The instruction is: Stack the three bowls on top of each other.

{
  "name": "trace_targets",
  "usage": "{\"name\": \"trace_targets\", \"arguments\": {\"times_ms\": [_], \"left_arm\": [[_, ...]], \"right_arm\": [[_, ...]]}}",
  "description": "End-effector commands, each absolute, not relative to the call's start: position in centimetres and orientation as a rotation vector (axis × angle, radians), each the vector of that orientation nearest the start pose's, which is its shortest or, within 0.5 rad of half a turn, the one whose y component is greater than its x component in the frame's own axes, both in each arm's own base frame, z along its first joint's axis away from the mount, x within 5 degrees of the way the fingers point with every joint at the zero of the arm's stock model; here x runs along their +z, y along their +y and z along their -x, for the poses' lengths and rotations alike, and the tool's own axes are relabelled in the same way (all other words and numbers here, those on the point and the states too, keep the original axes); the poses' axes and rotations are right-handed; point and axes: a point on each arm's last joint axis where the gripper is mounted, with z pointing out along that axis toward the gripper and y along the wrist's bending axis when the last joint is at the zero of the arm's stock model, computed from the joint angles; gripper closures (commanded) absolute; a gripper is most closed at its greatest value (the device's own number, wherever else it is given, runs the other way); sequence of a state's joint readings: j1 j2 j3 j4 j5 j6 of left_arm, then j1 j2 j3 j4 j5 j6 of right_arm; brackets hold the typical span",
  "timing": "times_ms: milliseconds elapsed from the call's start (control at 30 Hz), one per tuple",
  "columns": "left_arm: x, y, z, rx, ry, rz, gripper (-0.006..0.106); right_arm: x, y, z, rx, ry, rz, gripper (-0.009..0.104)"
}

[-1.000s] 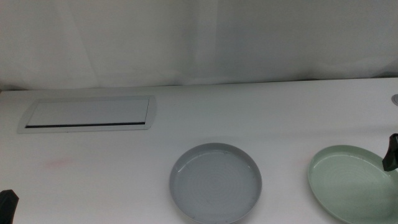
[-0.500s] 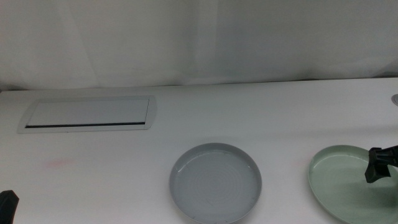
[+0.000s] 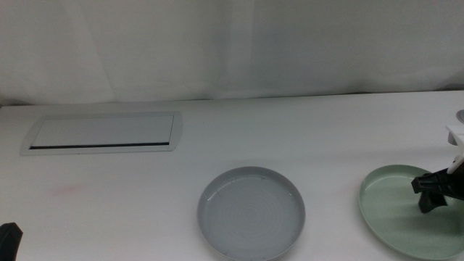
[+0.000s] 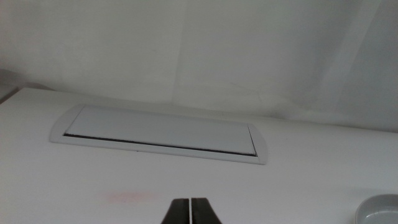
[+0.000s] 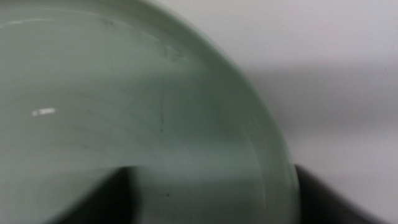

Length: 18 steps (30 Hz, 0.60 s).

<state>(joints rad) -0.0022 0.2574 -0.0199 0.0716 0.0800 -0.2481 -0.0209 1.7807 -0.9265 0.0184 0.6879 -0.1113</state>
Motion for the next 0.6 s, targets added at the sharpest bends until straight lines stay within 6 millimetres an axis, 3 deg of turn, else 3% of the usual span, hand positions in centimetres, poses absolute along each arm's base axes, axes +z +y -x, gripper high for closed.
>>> {"name": "trace_targets", "arguments": {"times_ms": [0,100,133,267,367,567], "left_arm": [[19.8,0.1,-7.6,-0.129,1.786,0.172,0.104],[19.8,0.1,-7.6,-0.129,1.786,0.172,0.104],[19.8,0.1,-7.6,-0.129,1.786,0.172,0.104],[19.8,0.1,-7.6,-0.129,1.786,0.172,0.104],[19.8,0.1,-7.6,-0.129,1.786,0.172,0.104],[19.8,0.1,-7.6,-0.129,1.786,0.172,0.104]], "right_arm": [[12.8,-0.6,-30.1,-0.013,3.069,0.135,0.043],[12.8,-0.6,-30.0,-0.012,3.078,0.135,0.088],[12.8,-0.6,-30.0,-0.012,3.075,0.138,0.098],[13.7,-0.6,-30.3,-0.012,3.077,0.141,0.098],[15.6,-0.6,-30.9,-0.017,3.034,0.139,0.098],[23.0,-0.4,-31.6,-0.002,2.866,0.128,0.098]]}}
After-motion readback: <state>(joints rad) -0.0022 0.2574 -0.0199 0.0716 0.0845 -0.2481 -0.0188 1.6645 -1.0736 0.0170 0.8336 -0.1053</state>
